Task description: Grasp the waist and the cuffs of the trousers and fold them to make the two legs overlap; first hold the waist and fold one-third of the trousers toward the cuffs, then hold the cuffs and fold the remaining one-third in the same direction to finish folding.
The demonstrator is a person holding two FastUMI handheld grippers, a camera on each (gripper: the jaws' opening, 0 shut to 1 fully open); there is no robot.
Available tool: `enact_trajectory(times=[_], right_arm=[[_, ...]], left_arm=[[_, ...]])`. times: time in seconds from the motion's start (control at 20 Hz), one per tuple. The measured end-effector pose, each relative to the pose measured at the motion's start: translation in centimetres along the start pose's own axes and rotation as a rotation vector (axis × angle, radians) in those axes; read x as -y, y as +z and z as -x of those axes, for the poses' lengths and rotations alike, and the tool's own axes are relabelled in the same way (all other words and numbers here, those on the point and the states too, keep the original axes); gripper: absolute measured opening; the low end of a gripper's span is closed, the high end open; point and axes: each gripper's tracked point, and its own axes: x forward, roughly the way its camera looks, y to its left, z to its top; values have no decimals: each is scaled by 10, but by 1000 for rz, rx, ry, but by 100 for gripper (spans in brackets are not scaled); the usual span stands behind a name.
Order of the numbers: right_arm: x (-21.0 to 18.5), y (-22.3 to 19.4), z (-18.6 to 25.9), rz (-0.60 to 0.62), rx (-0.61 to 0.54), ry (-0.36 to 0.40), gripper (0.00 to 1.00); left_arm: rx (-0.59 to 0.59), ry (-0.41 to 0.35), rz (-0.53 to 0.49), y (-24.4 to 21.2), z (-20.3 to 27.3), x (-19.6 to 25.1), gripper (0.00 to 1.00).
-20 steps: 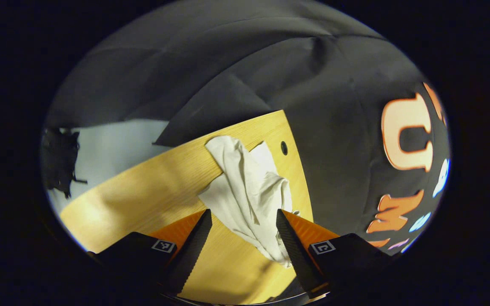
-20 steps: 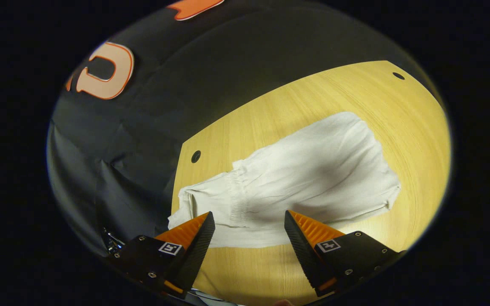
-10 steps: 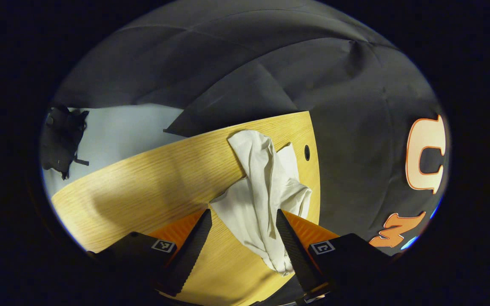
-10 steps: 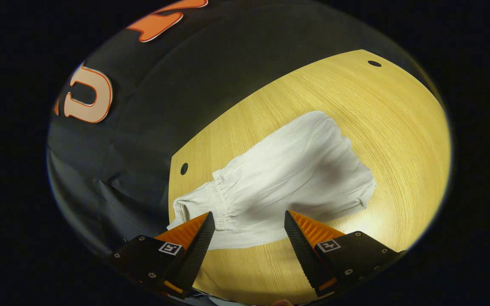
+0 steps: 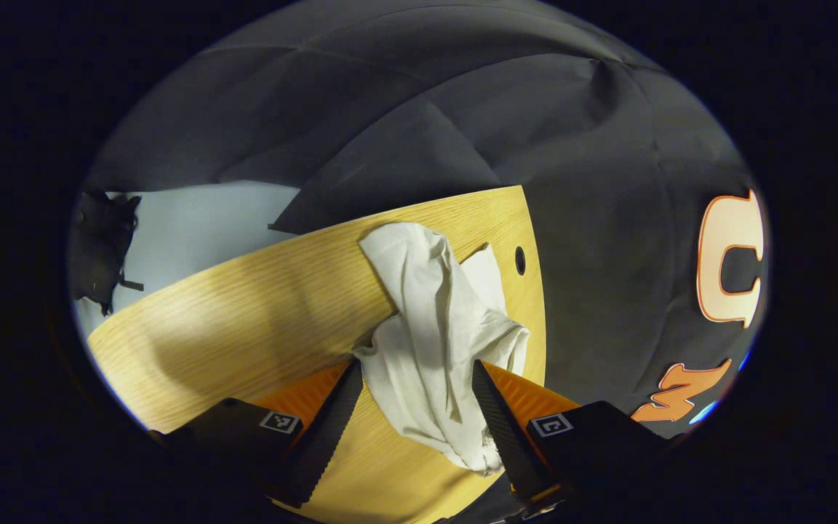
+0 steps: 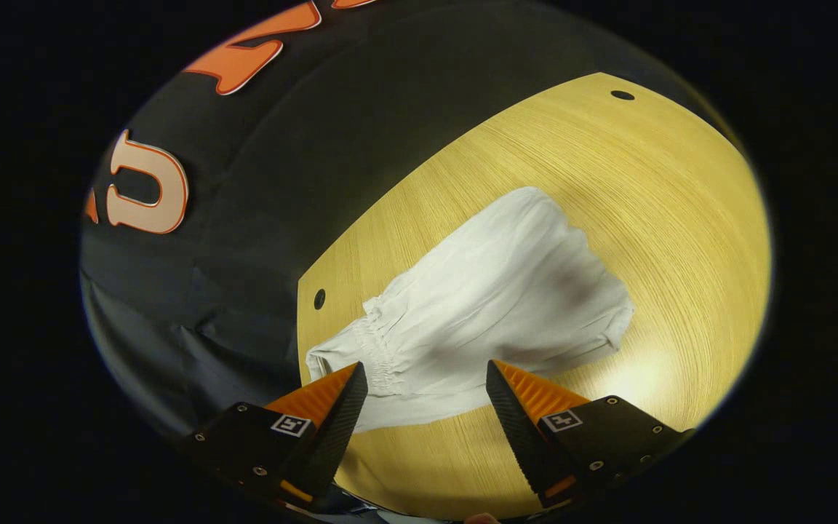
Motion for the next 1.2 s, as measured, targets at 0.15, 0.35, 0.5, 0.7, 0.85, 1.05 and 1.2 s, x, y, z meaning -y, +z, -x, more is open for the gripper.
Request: enact_trajectory(times=[0.15, 0.35, 0.5, 0.7, 0.85, 1.05, 1.2], right_arm=[[5, 2, 4, -11, 3, -3, 99], [18, 2, 11, -44, 5, -11, 99], [28, 7, 15, -58, 17, -25, 99], [38, 14, 21, -51, 35, -41, 99], [46, 18, 23, -45, 36, -43, 99], [56, 29, 26, -29, 46, -38, 99], [67, 38, 34, -22, 51, -28, 99]], left_arm=[[-12, -19, -25, 2, -15, 13, 97], [-42, 18, -85, -4, -38, 24, 67], [-43, 67, -83, -2, -46, 24, 20], [-15, 24, -183, -4, -39, 51, 8], [0, -6, -296, -11, -26, 88, 8], [21, -77, -397, -26, 0, 145, 6], [40, -117, -477, -47, 14, 184, 8]])
